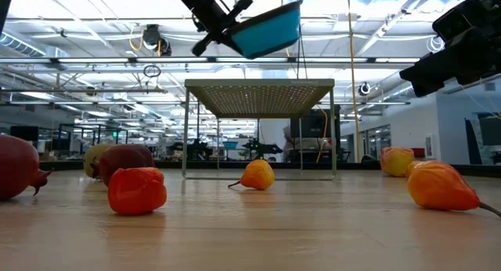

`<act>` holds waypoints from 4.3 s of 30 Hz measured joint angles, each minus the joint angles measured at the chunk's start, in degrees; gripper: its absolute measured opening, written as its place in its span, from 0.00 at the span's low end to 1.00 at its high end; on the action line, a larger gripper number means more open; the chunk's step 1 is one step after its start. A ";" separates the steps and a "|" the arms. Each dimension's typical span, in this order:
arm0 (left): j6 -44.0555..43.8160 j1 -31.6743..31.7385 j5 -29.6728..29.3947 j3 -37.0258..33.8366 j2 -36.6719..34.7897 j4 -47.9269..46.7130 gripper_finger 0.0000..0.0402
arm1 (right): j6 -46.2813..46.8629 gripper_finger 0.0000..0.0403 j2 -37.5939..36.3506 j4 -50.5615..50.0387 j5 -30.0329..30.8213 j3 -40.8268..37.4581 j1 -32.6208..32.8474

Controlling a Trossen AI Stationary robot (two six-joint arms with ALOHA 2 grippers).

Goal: Pick & Place Fruit
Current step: Put the blue strainer bowl on the shelf

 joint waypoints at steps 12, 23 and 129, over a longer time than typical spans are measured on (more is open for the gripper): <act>-3.01 1.04 -0.01 0.00 0.02 -5.30 0.00 | 0.01 0.35 0.02 0.00 0.00 0.00 0.00; -5.66 0.89 1.98 0.00 2.98 -5.47 0.00 | 0.01 0.35 0.02 0.00 0.00 0.00 0.01; -38.02 -7.63 -12.03 -0.04 8.98 -14.01 0.08 | 0.03 0.35 0.02 -0.03 -0.07 0.01 0.01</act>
